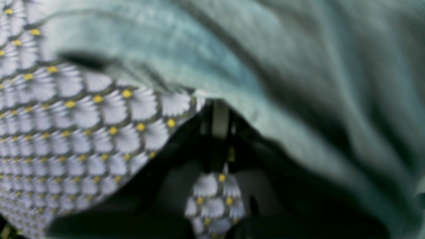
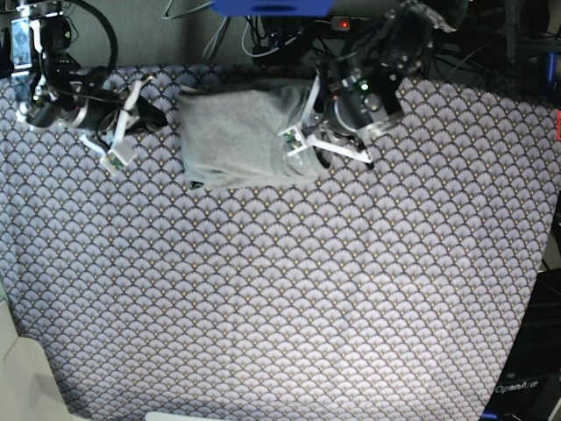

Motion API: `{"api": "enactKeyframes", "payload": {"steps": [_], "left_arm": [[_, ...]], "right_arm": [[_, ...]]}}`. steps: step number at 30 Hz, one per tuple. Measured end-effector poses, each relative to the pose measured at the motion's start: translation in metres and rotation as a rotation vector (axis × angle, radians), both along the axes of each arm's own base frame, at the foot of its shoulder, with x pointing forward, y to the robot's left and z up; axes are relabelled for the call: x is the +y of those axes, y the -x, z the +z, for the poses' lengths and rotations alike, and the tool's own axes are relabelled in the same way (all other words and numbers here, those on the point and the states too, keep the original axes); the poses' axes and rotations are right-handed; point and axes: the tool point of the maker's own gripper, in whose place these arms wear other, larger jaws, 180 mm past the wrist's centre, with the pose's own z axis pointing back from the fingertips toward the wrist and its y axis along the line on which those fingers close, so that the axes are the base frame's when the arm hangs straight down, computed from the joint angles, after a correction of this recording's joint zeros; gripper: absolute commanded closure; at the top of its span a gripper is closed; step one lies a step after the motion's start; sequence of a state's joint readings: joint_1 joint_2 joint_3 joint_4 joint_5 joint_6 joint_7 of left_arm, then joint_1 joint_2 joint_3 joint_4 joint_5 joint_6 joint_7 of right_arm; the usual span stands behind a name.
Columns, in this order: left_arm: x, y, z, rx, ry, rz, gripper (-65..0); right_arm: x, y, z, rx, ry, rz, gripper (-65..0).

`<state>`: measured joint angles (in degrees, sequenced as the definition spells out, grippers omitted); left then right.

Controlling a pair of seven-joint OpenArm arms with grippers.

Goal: Fold the T-shirt properly
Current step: 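Grasp the bundle with the left gripper and rotate it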

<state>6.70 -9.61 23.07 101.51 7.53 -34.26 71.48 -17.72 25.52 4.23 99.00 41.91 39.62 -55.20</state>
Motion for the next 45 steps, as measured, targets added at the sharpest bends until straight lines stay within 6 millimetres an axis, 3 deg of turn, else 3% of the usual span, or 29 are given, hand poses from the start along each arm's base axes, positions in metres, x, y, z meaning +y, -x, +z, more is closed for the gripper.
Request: {"api": "enactKeyframes", "payload": {"steps": [4,10,15,19,25,30,36,41,45], "left_arm": [[-0.003,-0.012,-0.006,0.019,-0.011,0.020,0.0],[-0.011,-0.029,-0.003,0.006,-0.014,0.031,0.0],[-0.032,-0.051,0.013,-0.049,0.048,0.030,0.0],[-0.044,-0.064,0.019,-0.063,0.072,0.032,0.0],[-0.057,-0.089,0.020,-0.056,0.073,0.032,0.0],[-0.053,-0.107,0.031,-0.086,0.095,0.058,0.0],[-0.005,-0.137,0.050,-0.131,0.072,0.218,0.0],[0.040,-0.108,0.066,-0.184,-0.072,0.212,0.0],[0.012,-0.059,0.066,-0.180,-0.007,0.091,0.0]], "right_arm": [[0.018,0.012,-0.005,0.027,-0.030,0.044,-1.4],[0.024,0.027,-0.012,0.063,-0.036,0.056,-1.4],[0.026,0.031,-0.013,0.069,-0.044,0.054,-1.4],[0.028,0.049,-0.021,0.119,-0.031,0.076,-1.4],[0.052,0.062,-0.022,0.138,-0.077,0.134,-1.4],[0.082,0.077,-0.011,0.124,-0.170,0.153,-1.4],[0.080,0.080,-0.007,0.112,-0.166,0.153,-1.4],[0.056,0.080,-0.010,0.112,-0.102,0.164,-1.1],[0.041,0.069,-0.004,0.069,-0.112,0.094,-1.1]]}}
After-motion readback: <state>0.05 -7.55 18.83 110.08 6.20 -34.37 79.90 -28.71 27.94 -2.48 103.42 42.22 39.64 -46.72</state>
